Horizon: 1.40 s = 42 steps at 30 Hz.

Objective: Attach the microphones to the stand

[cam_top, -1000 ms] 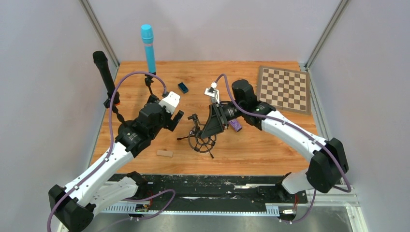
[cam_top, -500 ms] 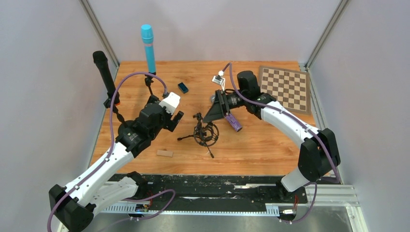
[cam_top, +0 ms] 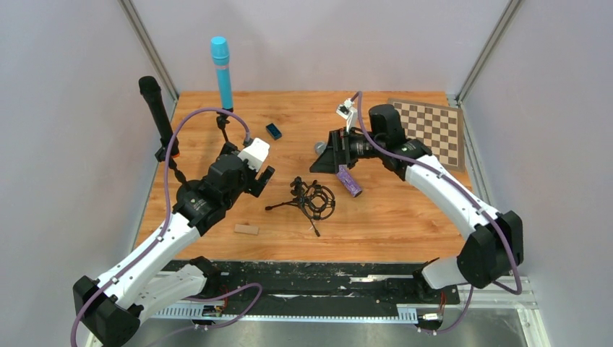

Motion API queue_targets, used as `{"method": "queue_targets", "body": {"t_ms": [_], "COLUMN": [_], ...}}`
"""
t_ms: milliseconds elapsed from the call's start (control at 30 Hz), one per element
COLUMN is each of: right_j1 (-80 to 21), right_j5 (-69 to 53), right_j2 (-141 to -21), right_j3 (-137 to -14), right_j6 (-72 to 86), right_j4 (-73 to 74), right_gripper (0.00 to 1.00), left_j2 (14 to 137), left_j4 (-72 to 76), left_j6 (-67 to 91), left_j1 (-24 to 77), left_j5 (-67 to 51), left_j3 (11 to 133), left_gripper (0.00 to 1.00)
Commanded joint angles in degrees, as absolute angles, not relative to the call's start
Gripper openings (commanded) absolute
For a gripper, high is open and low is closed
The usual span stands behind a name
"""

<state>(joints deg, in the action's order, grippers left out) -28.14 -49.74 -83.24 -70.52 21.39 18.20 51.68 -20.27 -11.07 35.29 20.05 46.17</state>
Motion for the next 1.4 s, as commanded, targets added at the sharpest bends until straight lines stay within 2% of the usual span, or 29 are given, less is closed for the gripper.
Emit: {"method": "queue_targets", "body": {"t_ms": [0,267,600,700,900,1367], "right_j1": [-30.08,-48.59,-66.38,-68.76,-69.61,-69.42], "right_j5": [-35.23,-5.46,28.41,32.25,29.78,39.86], "right_j2": [-77.70,-73.16,-77.31,-79.83,-81.67,-84.60], "right_j3": [-73.56,-71.94,-71.12,-71.08,-70.78,-69.13], "right_j6": [13.85,6.51,0.38,-2.10,-2.41,-2.10], "right_j4": [27.91,32.56,32.65,32.62,32.61,34.90], "right_gripper": [0.93,0.94,1.00,1.00,1.00,1.00], "left_j2": [50.59,51.27,51.50,51.57,51.60,51.65], "left_j4": [-17.86,-18.00,-18.02,-17.97,-18.11,-18.19], "left_j6": [-12.01,-11.84,-12.07,-12.13,-12.17,-12.20], "left_j1": [35.60,35.68,35.60,35.64,35.60,35.60], "left_j5": [19.76,18.64,18.09,18.02,18.13,18.01], "left_j3": [46.26,46.32,46.23,46.23,46.23,46.23], "left_gripper": [1.00,1.00,1.00,1.00,1.00,1.00]}}
